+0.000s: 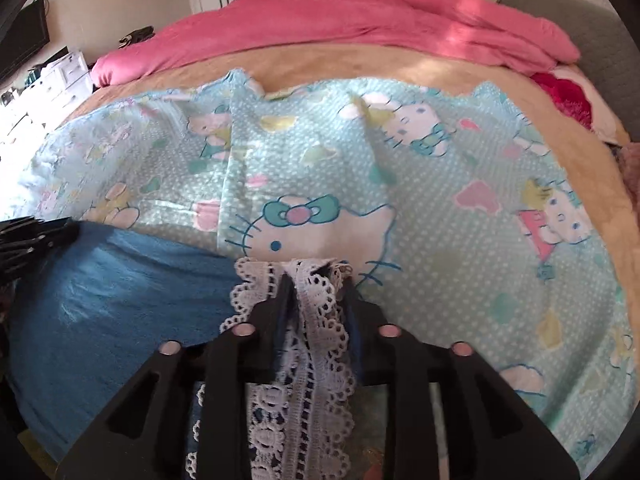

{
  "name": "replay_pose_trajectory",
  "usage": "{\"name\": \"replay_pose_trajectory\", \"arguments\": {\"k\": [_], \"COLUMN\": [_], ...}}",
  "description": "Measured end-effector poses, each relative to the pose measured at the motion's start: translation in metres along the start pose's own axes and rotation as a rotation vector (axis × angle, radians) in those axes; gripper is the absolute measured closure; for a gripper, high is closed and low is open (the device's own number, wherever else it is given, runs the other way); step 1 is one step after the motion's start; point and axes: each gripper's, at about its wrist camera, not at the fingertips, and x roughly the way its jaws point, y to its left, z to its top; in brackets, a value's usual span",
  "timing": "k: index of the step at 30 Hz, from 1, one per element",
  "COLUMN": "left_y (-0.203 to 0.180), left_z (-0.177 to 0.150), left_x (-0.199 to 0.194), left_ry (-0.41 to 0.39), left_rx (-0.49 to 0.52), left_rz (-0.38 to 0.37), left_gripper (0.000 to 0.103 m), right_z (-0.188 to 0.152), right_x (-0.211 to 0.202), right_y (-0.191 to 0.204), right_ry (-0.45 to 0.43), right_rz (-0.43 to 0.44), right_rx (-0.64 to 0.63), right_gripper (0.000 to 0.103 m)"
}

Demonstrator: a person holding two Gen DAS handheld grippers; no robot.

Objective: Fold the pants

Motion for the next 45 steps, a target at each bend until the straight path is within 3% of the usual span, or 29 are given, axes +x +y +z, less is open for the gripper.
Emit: {"name": "replay_pose_trajectory", "arguments": {"k": [3,6,10,13,15,19,22,23,24,25,26,28,30,35,37,45], "left_y": [0.019,0.043,0.060,0.065,0.061,0.039,0.047,0.055,0.062,0.069,0.073,0.078,0.081,0.071,0.062,0.002], "left_z": [-0.011,-0.029,-0.062,-0.084,-0.090,-0.083,-0.083,-0.088,-0.095,-0.104,-0.111,-0.116,-0.116,-0.112,-0.112,-0.109], "left_x": [-0.031,-0.066,-0.109,-0.128,-0.131,-0.124,-0.097,-0.088,-0.082,-0.083,-0.089,-0.099,-0.100,-0.101,-0.112,-0.145], "left_ry": [-0.056,-0.113,-0.145,-0.141,-0.123,-0.112,-0.009,0.035,0.057,0.049,0.027,-0.001,-0.008,-0.019,-0.042,-0.116], "left_rx": [-0.053,-0.132,-0.163,-0.186,-0.188,-0.134,-0.184,-0.208,-0.216,-0.216,-0.223,-0.256,-0.273,-0.233,-0.210,-0.063], "left_rz": [-0.024,-0.003,0.152,0.130,0.116,0.099,0.105,0.165,0.211,0.206,0.186,0.140,0.112,0.130,0.147,0.114], "left_gripper": [0.070,0.055,0.038,0.032,0.031,0.025,0.023,0.025,0.030,0.041,0.045,0.046,0.046,0.031,0.022,0.015], "right_z": [-0.007,-0.022,-0.047,-0.060,-0.065,-0.064,-0.059,-0.058,-0.058,-0.058,-0.058,-0.060,-0.065,-0.068,-0.068,-0.087], "right_x": [-0.031,-0.071,-0.102,-0.110,-0.106,-0.088,-0.058,-0.048,-0.035,-0.030,-0.030,-0.033,-0.035,-0.045,-0.065,-0.133], "right_y": [-0.007,-0.005,0.014,0.040,0.067,0.130,0.157,0.158,0.154,0.145,0.139,0.121,0.109,0.111,0.109,0.096], "right_ry": [-0.063,-0.150,-0.185,-0.181,-0.149,-0.101,-0.022,0.014,0.067,0.086,0.093,0.101,0.090,0.061,0.007,-0.120], "right_rz": [-0.024,-0.015,0.026,0.073,0.123,0.165,0.146,0.116,0.064,0.060,0.052,0.017,0.054,0.043,0.060,0.023], "right_rx": [0.030,0.044,0.024,-0.014,-0.060,-0.196,-0.244,-0.240,-0.221,-0.178,-0.144,-0.090,-0.055,-0.061,-0.057,-0.051], "right_gripper": [0.059,0.051,0.051,0.050,0.038,0.038,0.038,0.038,0.031,0.026,0.019,0.018,0.018,0.018,0.017,0.017]}}
